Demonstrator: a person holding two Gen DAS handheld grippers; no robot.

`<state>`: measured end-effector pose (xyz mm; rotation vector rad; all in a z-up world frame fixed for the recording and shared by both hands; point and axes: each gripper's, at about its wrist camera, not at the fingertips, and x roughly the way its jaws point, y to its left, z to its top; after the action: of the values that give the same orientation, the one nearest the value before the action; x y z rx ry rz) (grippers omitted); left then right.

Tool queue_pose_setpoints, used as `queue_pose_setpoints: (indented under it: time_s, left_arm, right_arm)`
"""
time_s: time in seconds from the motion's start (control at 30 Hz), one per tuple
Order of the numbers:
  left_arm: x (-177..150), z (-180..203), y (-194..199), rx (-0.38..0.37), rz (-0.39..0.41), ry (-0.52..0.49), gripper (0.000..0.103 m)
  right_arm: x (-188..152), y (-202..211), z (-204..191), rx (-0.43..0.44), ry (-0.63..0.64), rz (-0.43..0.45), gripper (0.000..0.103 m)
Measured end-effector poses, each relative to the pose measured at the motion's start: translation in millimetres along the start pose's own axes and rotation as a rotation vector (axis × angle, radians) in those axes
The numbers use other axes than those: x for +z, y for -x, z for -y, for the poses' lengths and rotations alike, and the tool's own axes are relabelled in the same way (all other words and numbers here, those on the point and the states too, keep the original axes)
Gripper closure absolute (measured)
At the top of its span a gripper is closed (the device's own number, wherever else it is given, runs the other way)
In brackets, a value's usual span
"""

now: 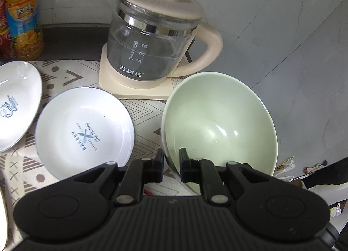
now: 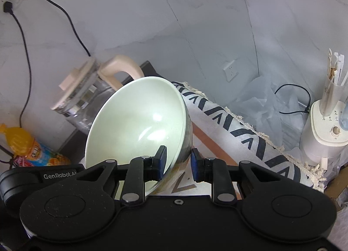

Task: Organize plates and bowls
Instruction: 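Lift the small green bowl and lower it onto the bowl stack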

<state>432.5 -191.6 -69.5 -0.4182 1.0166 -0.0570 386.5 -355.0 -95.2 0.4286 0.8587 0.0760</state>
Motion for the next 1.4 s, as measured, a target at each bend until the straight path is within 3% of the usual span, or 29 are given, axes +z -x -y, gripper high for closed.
queue_pose_setpoints:
  time_s: [0.77, 1.4]
  left_arm:
    - [-47.1, -28.7, 80.7, -0.011, 0.086, 0.034, 0.091]
    - [-90.9, -65.2, 104.8, 0.024, 0.067, 0.07, 0.091]
  right_arm:
    - [-32.4, 66.8, -19.1, 0.065, 0.073, 0.04, 0.079]
    - [-76.8, 99.4, -32.3, 0.104, 0.164, 0.012, 0.077]
